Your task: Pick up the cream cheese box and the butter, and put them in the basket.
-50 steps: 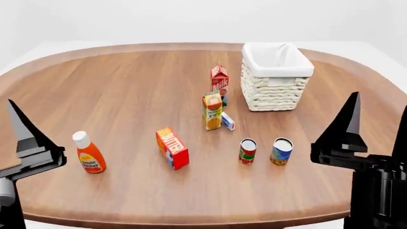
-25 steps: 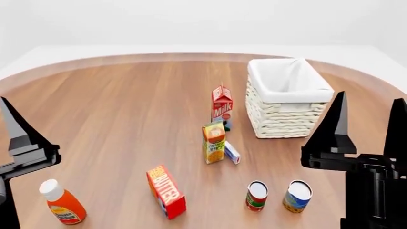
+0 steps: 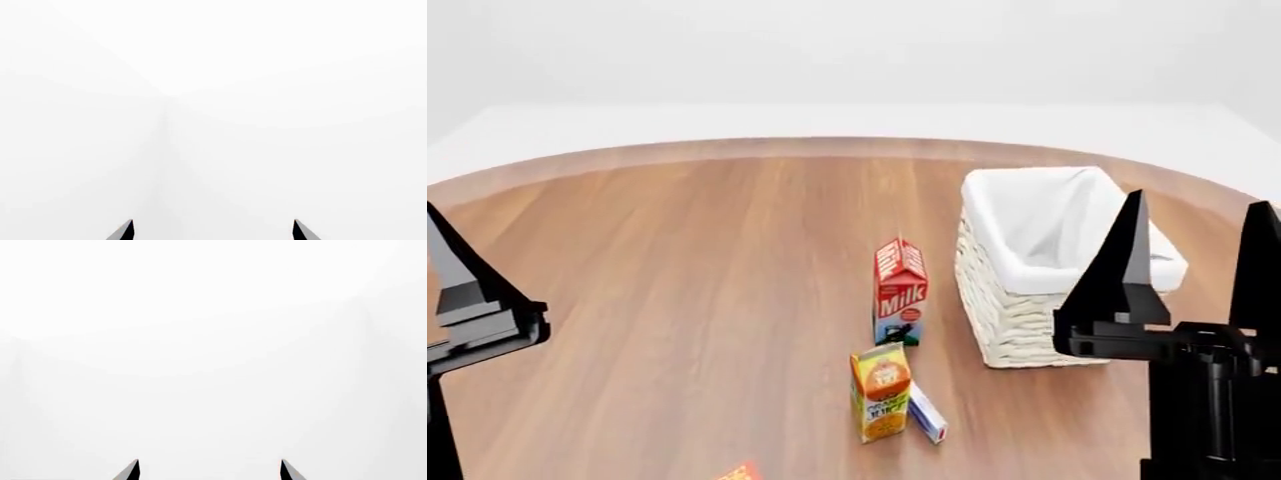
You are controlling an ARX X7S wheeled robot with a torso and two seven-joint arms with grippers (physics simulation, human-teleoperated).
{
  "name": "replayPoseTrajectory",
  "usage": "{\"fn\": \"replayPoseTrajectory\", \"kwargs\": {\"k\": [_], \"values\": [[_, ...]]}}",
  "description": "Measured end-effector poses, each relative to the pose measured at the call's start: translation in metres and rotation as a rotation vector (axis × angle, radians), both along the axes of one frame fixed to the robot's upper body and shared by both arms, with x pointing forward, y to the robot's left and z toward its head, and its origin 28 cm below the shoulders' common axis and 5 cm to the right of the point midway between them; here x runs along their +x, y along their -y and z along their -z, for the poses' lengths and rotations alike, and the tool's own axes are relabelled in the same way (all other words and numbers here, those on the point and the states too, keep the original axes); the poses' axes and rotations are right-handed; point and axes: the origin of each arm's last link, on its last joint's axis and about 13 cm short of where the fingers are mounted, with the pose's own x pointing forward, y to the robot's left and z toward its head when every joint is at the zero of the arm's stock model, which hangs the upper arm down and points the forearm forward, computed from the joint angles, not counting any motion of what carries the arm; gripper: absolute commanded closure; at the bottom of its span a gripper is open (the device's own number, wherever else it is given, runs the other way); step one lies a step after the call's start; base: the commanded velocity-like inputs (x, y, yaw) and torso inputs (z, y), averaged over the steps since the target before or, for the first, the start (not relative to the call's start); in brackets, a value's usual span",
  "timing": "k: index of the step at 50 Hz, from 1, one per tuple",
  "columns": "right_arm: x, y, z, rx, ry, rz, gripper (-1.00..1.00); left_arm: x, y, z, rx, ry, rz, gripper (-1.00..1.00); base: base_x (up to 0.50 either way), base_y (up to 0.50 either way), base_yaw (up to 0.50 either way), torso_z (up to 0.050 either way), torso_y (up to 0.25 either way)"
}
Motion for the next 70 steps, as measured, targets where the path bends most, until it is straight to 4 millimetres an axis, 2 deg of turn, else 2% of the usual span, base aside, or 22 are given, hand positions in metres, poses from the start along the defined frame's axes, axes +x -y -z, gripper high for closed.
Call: {"fn": "replayPoseTrajectory", "kwargs": {"k": [31,39,56,70], "values": [[-0.002,-0.004,-0.002,-0.019,-0.026,-0.025,-1.00,-0.001,0.000,-0.001,0.003,0.002,0.000,-1.00,0.48,0.01,0.00,0.000,0.000],[-0.002,-0.005,-0.009,-0.038,-0.191,-0.057,-1.00,-0.001,-0.001,-0.001,0.001,-0.001,-0.001,-1.00,0.00,0.00,0.00,0.000,0.000],[-0.005,0.004,-0.026,-0.057,-0.668,-0.112,-1.00,-0.001,-0.001,-0.002,-0.003,-0.001,0.002,-1.00,0.00,0.00,0.00,0.000,0.000],[-0.005,0.009,-0.044,-0.155,-0.916,-0.150,-1.00,-0.002,-0.001,-0.003,-0.005,-0.002,0.006,-1.00,0.00,0.00,0.00,0.000,0.000]]}}
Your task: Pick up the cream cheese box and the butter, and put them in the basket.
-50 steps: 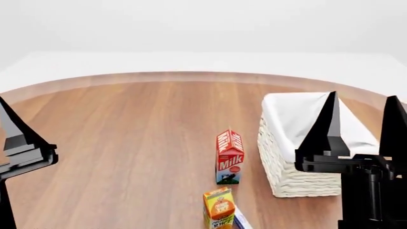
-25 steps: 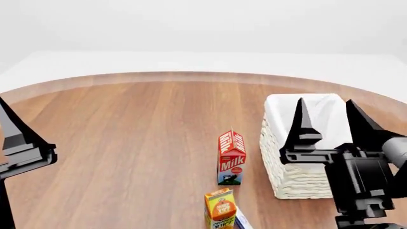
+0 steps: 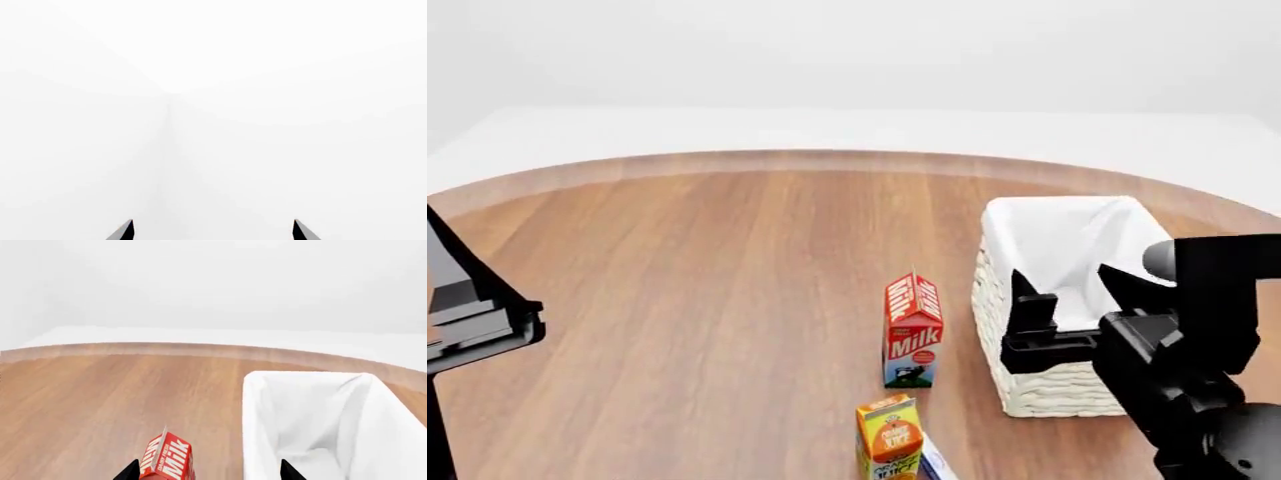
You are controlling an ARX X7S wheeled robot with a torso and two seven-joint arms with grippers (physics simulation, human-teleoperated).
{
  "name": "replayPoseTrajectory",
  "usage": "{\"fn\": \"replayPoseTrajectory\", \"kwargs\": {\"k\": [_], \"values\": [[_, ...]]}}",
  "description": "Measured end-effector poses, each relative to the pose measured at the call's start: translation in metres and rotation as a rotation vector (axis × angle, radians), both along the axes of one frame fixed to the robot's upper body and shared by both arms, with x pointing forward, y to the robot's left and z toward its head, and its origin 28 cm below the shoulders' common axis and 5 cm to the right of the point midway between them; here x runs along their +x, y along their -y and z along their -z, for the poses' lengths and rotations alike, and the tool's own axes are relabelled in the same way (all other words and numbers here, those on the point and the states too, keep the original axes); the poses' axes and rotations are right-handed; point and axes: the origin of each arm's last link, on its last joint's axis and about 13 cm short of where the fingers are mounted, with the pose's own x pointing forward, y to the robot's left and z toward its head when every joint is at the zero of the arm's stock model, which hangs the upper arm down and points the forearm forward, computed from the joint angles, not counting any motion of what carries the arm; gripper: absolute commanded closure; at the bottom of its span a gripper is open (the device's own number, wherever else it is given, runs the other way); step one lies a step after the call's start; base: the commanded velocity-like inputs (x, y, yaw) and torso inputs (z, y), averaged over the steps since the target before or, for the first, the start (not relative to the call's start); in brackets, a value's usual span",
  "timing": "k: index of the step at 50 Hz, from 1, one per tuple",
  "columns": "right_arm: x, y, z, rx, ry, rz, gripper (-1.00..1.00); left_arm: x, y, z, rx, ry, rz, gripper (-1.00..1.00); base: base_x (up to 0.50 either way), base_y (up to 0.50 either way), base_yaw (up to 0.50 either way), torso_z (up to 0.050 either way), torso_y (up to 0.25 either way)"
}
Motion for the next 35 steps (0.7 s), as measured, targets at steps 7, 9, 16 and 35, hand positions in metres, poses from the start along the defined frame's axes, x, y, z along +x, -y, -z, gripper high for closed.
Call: {"fn": "replayPoseTrajectory", "kwargs": {"k": [7,9,16,35], "values": [[0.005,0.001,-0.004,-0.049,-0.090,-0.030,-1.00,0.000,0.000,0.000,0.000,0.000,0.001,-1.00,0.00,0.00,0.00,0.000,0.000],[0.007,0.001,-0.005,-0.067,-0.108,-0.039,-1.00,0.000,0.000,-0.001,0.000,-0.001,0.001,-1.00,0.00,0.00,0.00,0.000,0.000],[0.013,0.001,-0.002,-0.122,-0.166,-0.064,-1.00,0.000,0.000,-0.001,0.000,-0.001,0.001,-1.00,0.00,0.00,0.00,0.000,0.000],[0.028,-0.003,0.010,-0.195,-0.281,-0.117,-1.00,0.001,0.000,0.000,0.000,-0.007,0.002,-1.00,0.00,0.00,0.00,0.000,0.000]]}}
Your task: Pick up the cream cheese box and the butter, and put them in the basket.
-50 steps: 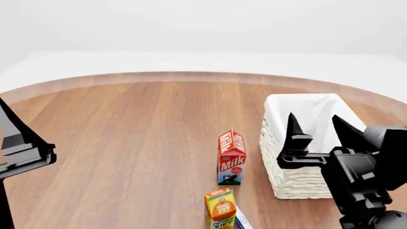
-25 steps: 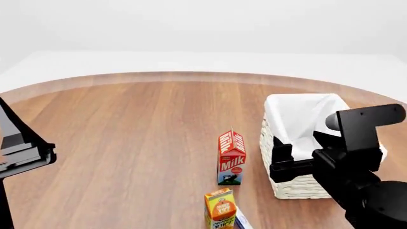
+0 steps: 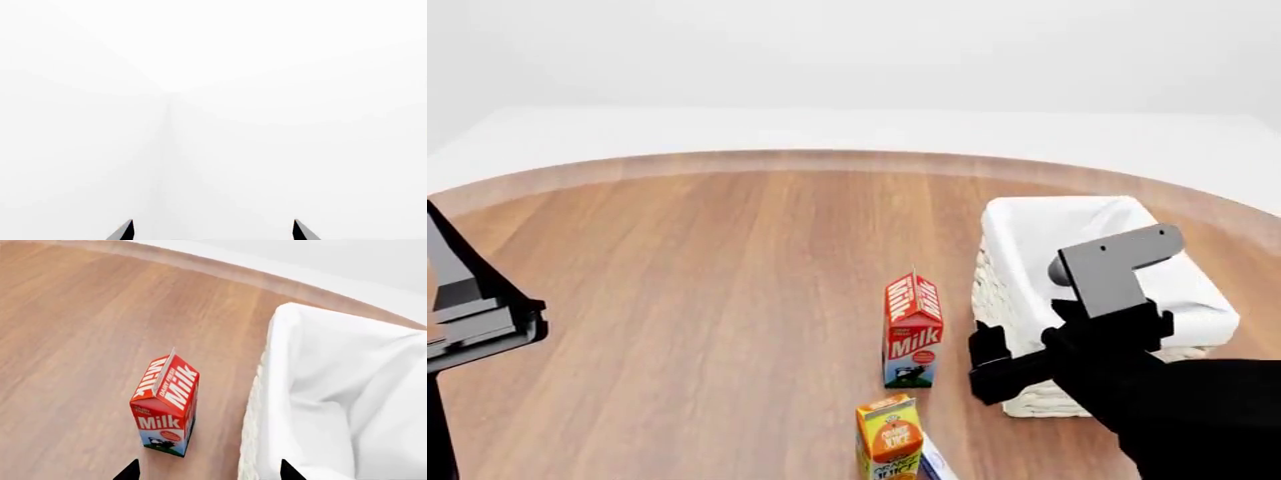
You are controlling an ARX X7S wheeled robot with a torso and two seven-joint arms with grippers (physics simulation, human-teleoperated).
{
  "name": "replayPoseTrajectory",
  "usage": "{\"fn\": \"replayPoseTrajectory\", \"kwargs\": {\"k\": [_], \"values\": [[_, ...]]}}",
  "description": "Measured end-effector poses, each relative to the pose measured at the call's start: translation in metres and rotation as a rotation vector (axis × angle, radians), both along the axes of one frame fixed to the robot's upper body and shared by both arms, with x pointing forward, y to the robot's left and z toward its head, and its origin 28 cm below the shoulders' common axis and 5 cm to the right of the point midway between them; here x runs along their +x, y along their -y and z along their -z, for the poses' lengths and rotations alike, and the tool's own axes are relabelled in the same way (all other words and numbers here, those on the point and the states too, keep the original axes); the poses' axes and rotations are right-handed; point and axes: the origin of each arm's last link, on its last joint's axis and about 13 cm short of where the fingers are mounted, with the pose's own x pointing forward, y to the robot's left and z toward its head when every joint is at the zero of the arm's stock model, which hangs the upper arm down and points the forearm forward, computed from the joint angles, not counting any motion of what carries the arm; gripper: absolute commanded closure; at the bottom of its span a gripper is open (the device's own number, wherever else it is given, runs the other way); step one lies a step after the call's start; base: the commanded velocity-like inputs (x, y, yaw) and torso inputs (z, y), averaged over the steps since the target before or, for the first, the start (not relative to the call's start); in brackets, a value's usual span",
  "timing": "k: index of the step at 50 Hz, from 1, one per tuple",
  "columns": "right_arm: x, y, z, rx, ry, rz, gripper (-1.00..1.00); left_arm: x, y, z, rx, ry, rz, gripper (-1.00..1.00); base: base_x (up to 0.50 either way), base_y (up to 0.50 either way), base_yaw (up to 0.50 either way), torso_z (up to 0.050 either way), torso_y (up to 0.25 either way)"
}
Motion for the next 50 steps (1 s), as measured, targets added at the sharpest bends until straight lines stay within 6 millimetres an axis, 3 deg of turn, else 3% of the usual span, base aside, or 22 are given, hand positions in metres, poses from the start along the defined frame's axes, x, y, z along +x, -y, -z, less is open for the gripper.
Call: {"fn": "replayPoseTrajectory", "kwargs": {"k": [50], "values": [[-0.008,0.001,0.060,-0.097,-0.248,-0.028,-1.00,0.000,0.001,0.001,0.002,-0.012,0.007,-1.00,0.00,0.00,0.00,0.000,0.000]]}}
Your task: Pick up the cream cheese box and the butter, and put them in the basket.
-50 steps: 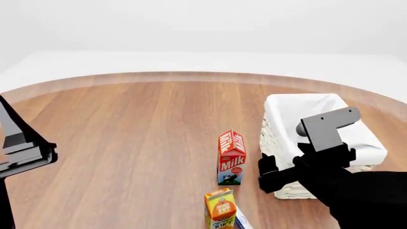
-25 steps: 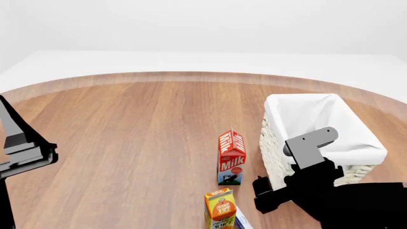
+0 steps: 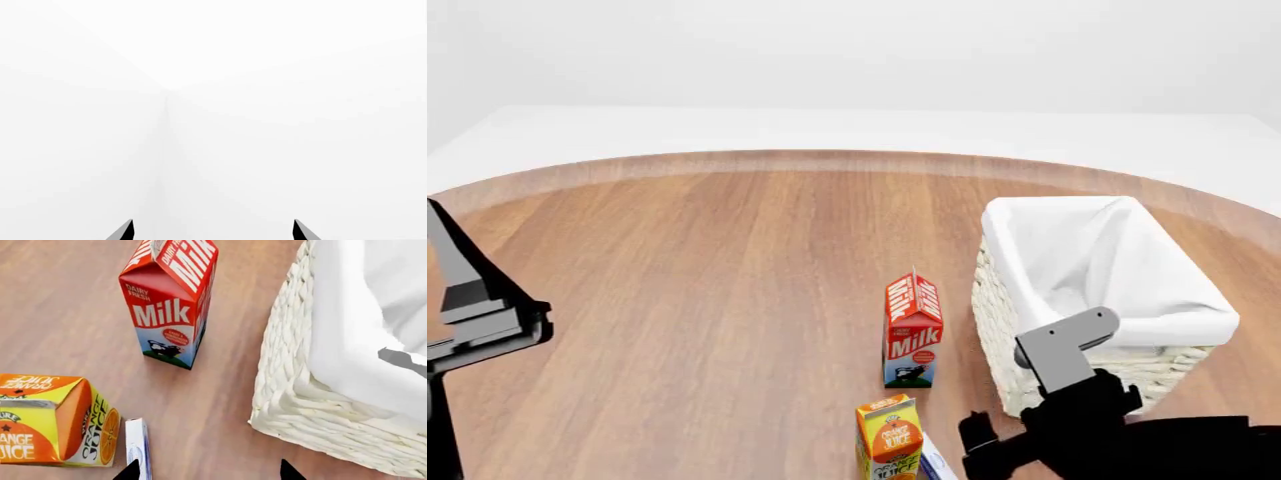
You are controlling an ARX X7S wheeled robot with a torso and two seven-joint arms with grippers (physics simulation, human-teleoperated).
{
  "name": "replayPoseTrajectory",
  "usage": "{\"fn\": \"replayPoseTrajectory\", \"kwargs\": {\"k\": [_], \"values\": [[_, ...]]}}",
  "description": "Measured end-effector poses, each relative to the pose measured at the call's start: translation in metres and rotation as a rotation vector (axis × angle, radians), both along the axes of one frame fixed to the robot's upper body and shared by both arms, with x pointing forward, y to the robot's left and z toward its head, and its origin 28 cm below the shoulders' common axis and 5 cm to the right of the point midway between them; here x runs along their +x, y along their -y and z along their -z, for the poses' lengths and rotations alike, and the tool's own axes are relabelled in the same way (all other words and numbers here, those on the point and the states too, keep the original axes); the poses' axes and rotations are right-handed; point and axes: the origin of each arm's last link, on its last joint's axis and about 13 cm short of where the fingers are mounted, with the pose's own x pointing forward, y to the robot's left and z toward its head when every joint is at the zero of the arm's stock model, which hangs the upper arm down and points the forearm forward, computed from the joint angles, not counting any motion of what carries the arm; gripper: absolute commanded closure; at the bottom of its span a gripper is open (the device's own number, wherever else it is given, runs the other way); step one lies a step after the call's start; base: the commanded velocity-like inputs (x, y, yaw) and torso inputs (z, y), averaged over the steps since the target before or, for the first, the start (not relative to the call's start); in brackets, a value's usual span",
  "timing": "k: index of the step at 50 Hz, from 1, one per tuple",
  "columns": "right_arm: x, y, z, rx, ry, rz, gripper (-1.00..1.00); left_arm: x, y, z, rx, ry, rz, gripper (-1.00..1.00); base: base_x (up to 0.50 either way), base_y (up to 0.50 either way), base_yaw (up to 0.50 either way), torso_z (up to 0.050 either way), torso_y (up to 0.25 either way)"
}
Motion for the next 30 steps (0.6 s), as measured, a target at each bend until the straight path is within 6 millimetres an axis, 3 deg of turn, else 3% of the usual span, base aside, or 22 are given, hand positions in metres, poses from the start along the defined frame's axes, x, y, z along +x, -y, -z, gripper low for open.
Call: {"fn": "replayPoseTrajectory", "kwargs": {"k": [30], "values": [[-0.008,-0.005,0.021,-0.031,-0.044,-0.062,-1.00,0.001,0.000,0.001,-0.001,-0.006,-0.001,-1.00,0.00,0.00,0.00,0.000,0.000]]}}
